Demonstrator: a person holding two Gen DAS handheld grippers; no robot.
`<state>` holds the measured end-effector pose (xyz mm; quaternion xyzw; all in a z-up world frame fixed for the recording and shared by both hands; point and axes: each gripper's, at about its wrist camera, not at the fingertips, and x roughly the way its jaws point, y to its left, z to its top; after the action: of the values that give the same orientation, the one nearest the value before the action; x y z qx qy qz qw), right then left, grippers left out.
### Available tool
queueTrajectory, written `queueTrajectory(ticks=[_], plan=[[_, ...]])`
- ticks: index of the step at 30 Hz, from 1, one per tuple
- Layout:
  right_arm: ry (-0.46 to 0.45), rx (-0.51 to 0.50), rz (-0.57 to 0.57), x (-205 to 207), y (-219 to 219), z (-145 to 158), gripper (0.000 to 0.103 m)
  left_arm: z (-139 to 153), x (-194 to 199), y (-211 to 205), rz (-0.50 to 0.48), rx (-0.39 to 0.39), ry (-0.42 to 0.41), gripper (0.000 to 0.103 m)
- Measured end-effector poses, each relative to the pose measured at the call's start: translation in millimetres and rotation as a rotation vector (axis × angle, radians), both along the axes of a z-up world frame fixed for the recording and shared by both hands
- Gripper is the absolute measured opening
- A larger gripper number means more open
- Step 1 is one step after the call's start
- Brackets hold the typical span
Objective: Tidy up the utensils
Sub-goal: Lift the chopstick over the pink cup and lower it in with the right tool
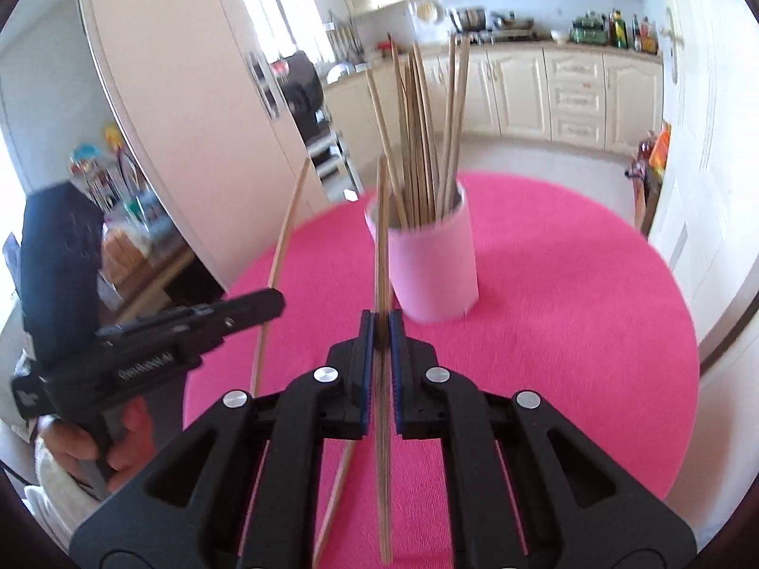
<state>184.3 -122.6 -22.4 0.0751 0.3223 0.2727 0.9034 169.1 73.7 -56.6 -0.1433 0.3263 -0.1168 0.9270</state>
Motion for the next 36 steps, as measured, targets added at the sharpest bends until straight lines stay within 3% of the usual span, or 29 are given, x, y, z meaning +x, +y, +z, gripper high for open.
queueTrajectory(ticks=[11, 17, 23, 36], plan=[[-0.208, 0.146, -0.027, 26.8, -27.7, 67.2, 0.006, 57.1, 21.8, -27.5, 0.046, 0.045, -0.444, 0.006], [-0.303, 0.164, -0.055, 51.2, -29.6, 91.2, 0.006, 75.3, 49.0, -31.4, 0.12, 0.068, -0.595, 0.006], [-0.337, 0.132, -0.063, 68.1, -23.5, 95.0, 0.006, 77.8, 75.5, -36.7, 0.154, 0.08, -0.645, 0.006], [-0.266, 0.095, -0.069, 81.7, -11.5, 64.7, 0.006, 43.7, 100.0, -38.7, 0.14, 0.112, -0.574, 0.006]])
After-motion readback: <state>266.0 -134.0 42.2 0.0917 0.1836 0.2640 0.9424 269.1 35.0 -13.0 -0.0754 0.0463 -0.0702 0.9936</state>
